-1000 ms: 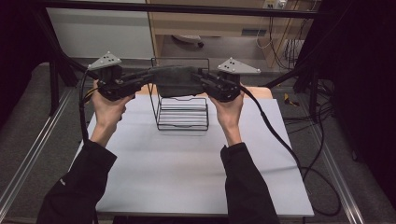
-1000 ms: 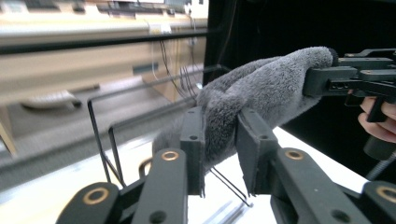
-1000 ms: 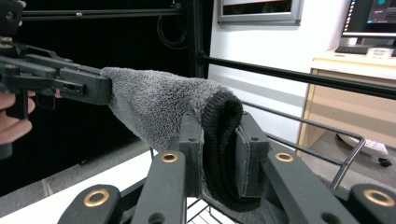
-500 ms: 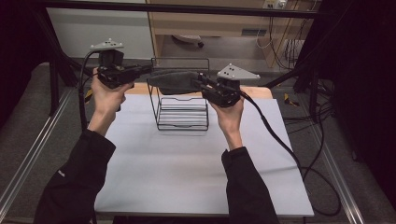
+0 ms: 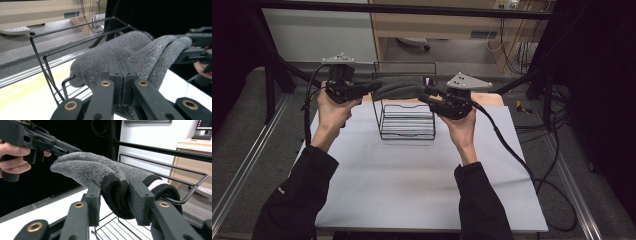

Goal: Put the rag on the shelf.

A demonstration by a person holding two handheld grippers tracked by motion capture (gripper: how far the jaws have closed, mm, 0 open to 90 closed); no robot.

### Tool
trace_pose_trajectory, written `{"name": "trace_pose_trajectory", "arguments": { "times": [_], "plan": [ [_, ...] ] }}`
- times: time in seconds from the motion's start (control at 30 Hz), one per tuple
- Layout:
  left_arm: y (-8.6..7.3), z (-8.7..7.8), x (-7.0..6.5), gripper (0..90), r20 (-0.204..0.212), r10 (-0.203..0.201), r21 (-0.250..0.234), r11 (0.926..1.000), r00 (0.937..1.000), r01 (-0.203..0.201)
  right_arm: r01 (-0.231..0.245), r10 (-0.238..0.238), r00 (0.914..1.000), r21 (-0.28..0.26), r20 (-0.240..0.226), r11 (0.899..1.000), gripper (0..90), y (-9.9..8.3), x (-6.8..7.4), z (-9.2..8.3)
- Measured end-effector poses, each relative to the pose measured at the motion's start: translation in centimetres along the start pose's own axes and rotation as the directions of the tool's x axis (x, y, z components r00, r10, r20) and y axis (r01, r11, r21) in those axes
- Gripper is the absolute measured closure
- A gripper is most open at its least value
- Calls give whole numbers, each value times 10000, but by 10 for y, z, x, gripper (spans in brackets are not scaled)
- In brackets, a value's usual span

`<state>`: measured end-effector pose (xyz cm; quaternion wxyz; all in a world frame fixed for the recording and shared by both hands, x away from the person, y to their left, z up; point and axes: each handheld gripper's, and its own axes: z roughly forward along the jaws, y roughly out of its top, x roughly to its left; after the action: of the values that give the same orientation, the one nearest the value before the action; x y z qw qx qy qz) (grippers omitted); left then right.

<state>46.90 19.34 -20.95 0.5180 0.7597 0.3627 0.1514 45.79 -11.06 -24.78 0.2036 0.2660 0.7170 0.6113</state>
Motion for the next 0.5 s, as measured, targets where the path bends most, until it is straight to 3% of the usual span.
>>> {"name": "trace_pose_trajectory", "arguments": {
  "times": [0.23,0.33,0.43,0.5],
  "plan": [
    [-11,3,-6,895,-257,524,247,9984,9983,-517,53,-54,10000,231,1,9997,491,2,4,-8],
    [-15,5,-7,896,-362,652,390,9972,9972,-638,-134,139,9997,213,-196,9997,435,4,3,-13],
    [-18,7,-8,896,-415,715,498,9963,9966,-694,-235,238,9994,84,-256,9997,428,8,4,-17],
    [-24,11,-9,896,-378,776,637,9951,9963,-751,-220,222,9994,68,-281,9997,470,10,5,-17]
  ]
}}
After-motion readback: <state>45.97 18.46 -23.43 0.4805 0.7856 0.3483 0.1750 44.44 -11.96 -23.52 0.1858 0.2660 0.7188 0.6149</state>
